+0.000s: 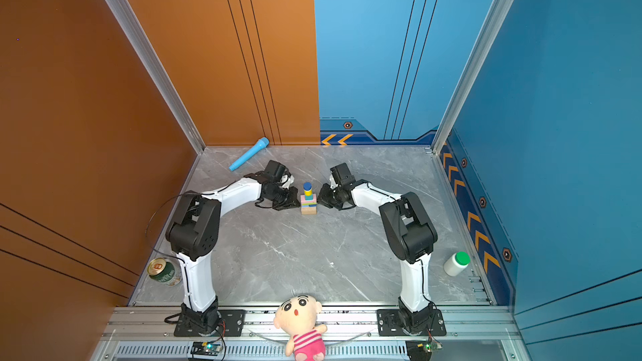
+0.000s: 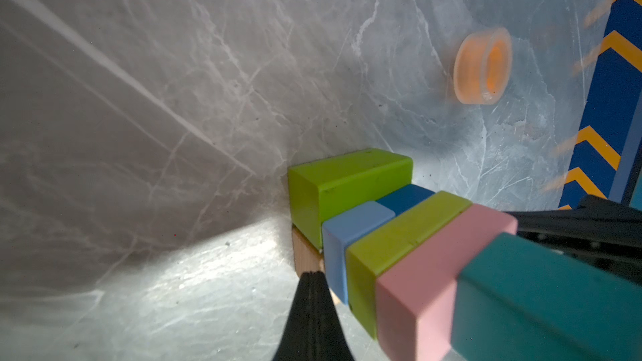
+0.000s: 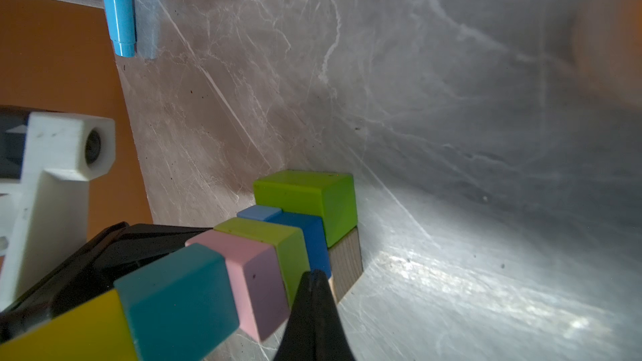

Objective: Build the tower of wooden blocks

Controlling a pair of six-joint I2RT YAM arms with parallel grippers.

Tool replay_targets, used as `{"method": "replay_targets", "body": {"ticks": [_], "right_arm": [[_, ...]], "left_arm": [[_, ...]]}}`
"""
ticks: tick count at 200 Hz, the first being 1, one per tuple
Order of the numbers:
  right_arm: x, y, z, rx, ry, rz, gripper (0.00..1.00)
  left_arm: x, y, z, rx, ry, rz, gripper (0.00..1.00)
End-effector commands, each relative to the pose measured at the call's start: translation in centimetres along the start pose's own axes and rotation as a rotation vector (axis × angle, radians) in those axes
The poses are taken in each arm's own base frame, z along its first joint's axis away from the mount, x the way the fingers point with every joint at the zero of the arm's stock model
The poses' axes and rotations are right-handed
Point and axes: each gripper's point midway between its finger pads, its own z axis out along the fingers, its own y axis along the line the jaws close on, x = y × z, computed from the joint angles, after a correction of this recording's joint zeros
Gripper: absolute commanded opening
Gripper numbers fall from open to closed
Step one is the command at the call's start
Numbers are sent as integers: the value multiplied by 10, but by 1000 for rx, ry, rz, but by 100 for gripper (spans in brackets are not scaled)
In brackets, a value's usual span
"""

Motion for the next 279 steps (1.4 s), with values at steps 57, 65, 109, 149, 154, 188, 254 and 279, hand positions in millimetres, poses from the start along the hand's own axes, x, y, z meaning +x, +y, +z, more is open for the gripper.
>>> {"method": "replay_targets", "body": {"ticks": [57,65,109,149,154,188,254,279], "right_arm": [[0,2,-3,-3,1,7,0],[-1,2,-6,-3,-5,7,0],[-5,2,-21,-4,-29,3,0],[-8,2,-46,14,-65,-17,0],[-9,1,-50,16,-71,-18,0],[-15,-3,-87,21,-135,-28,0],[-24,-40,-185,93,-317,-21,0],[-24,-61,-219,130,-383,-11,10]], "left_arm": [[-4,-3,-19,1,-22,10,0],[-4,-3,-20,3,-25,10,0],[-8,-4,-35,-3,-53,19,0],[-12,-3,-60,-19,-99,35,0],[-13,-2,-65,-21,-107,34,0],[-16,1,-107,-27,-195,51,0],[-11,30,-189,-107,-416,90,0],[-7,46,-220,-182,-537,108,8]]}}
